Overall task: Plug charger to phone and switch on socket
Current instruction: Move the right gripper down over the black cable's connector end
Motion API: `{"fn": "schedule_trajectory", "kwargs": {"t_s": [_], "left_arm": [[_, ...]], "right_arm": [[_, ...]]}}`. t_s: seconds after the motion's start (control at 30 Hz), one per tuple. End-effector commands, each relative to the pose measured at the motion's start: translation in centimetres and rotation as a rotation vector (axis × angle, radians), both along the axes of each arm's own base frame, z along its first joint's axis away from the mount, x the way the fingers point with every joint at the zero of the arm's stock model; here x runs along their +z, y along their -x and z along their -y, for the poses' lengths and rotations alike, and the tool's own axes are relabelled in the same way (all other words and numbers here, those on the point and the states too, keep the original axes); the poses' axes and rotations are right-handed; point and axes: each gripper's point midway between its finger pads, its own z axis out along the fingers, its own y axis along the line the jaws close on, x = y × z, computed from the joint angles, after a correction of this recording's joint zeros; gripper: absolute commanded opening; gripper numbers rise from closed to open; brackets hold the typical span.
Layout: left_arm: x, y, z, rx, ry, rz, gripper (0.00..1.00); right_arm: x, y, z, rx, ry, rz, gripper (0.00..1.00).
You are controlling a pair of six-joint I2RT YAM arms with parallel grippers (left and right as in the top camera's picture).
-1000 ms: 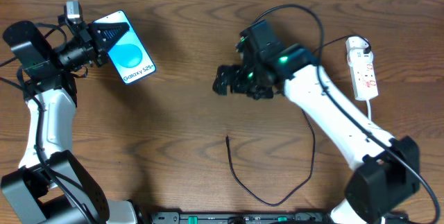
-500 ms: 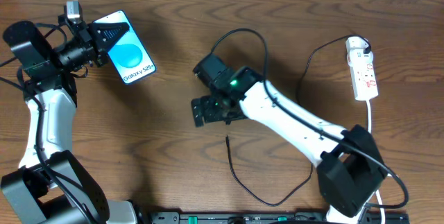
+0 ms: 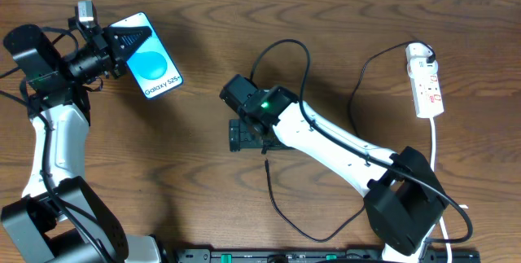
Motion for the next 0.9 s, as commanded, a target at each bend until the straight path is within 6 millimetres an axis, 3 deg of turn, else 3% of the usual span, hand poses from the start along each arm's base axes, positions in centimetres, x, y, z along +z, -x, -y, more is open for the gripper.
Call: {"fn": "schedule_trajectory", "kwargs": {"t_s": [0.0,0.2,0.87], "left_arm": [[1.2,0.7,0.2,-0.024,-0.015,0.045,0.07],[1.2,0.7,0.2,-0.024,-0.015,0.045,0.07],[1.2,0.7,0.2,-0.024,-0.015,0.045,0.07]], "right_arm": [[-1.8,1.1,1.3,-0.084,0.063,-0.028,0.99],[-3.6,2.1,2.0,-0.115,0.076,-0.054,0.99],[-4.8,5.3,0.4,-0.029,0.094,-0.098,0.99]]}}
